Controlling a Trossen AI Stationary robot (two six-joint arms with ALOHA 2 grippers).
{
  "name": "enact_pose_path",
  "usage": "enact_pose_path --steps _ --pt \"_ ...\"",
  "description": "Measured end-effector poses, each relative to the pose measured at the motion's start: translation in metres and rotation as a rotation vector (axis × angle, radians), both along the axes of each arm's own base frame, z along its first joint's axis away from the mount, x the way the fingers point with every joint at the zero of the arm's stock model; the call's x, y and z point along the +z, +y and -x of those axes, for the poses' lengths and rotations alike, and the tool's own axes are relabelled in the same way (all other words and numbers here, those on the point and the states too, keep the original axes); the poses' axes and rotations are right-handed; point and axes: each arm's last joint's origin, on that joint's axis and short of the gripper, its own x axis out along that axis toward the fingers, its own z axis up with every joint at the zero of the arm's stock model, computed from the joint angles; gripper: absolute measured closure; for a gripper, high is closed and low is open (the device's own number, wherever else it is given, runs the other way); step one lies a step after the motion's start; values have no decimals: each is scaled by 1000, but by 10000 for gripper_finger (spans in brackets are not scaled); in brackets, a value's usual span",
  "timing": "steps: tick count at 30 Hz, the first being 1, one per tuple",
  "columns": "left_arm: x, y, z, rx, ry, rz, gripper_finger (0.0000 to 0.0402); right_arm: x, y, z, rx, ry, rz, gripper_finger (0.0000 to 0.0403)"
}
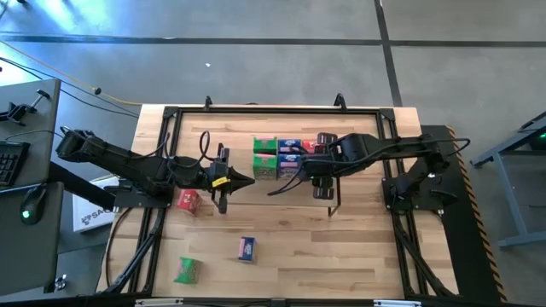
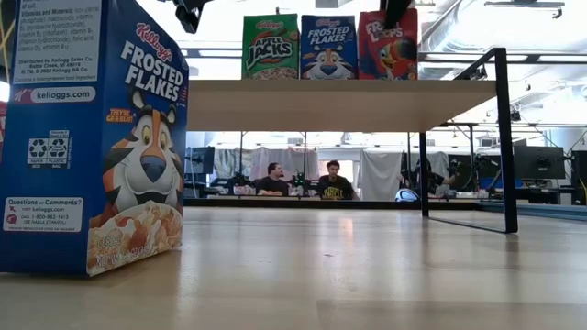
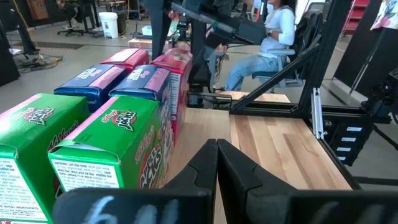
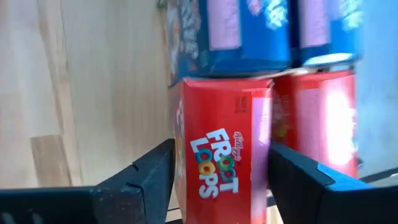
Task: Stack cereal on shelf
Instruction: Put the bottom red cereal box on the shelf aligned with the other red cereal box, then put the red cereal box on the shelf aligned with the other red cereal box
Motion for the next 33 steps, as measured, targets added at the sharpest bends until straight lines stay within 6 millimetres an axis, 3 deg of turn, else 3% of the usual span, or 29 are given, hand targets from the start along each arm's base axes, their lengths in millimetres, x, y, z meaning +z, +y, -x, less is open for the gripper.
enact_pose_path --steps 10,15,20,25,33 --pt "0 0 0 0 0 0 399 38 19 15 20 -108 -25 192" --pt "-1 0 0 -2 6 -6 399 39 35 27 6 -128 -87 234" --pt "-1 0 0 -3 13 -8 399 14 46 35 -46 -76 -52 315" --pt "-3 0 0 -5 28 -12 399 -20 47 30 -78 -84 -12 391" --pt "2 -7 3 -19 143 16 399 -59 67 34 58 -374 -68 401"
